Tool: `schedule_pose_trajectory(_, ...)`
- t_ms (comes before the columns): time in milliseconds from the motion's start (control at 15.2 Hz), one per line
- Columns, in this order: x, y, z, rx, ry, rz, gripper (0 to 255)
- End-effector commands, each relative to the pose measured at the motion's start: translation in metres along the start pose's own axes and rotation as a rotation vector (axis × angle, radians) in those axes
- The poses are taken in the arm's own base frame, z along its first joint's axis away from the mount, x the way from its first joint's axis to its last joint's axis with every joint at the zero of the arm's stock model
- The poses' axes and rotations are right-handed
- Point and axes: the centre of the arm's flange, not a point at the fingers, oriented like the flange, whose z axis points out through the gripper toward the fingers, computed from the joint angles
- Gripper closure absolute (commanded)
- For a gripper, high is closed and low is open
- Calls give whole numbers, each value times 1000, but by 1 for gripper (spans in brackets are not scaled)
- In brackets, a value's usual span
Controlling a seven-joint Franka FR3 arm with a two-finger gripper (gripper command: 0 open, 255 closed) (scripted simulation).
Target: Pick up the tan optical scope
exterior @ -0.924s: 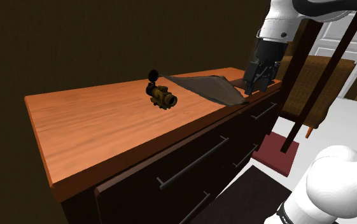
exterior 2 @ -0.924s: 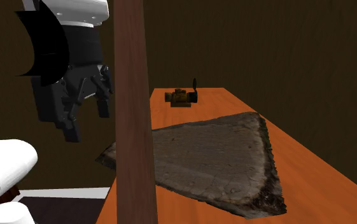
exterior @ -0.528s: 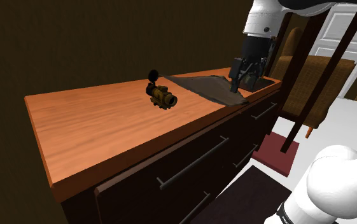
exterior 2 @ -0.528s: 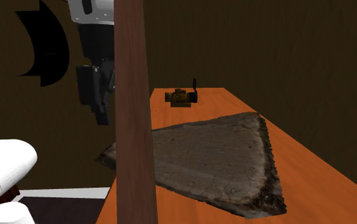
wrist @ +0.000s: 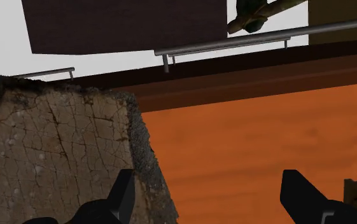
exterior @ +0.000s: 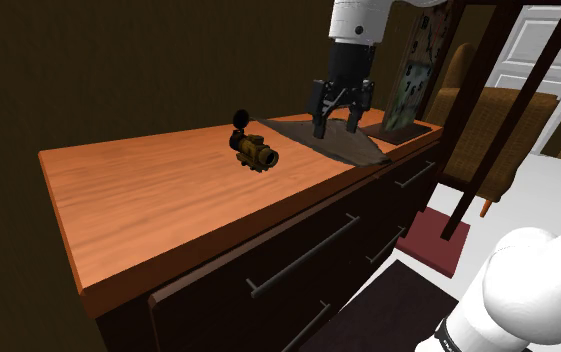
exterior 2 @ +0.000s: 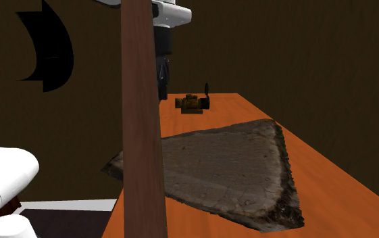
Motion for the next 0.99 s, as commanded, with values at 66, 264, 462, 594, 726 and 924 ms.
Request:
schedule_pose_trajectory(66,16,-36,-7,-9,-2,3,0)
schedule_pose_trajectory(264,34,-73,-11,-19,-4,6,0)
schedule_pose_trajectory(462,51,-110,-15,-29,-6,8,0)
schedule_pose_trajectory(594,63,-135,-17,-36,-7,9,0)
schedule_pose_trajectory(726,71,-153,-19,-41,-8,11,0)
schedule_pose_trajectory(924,72,-154,-3,-41,-8,11,0)
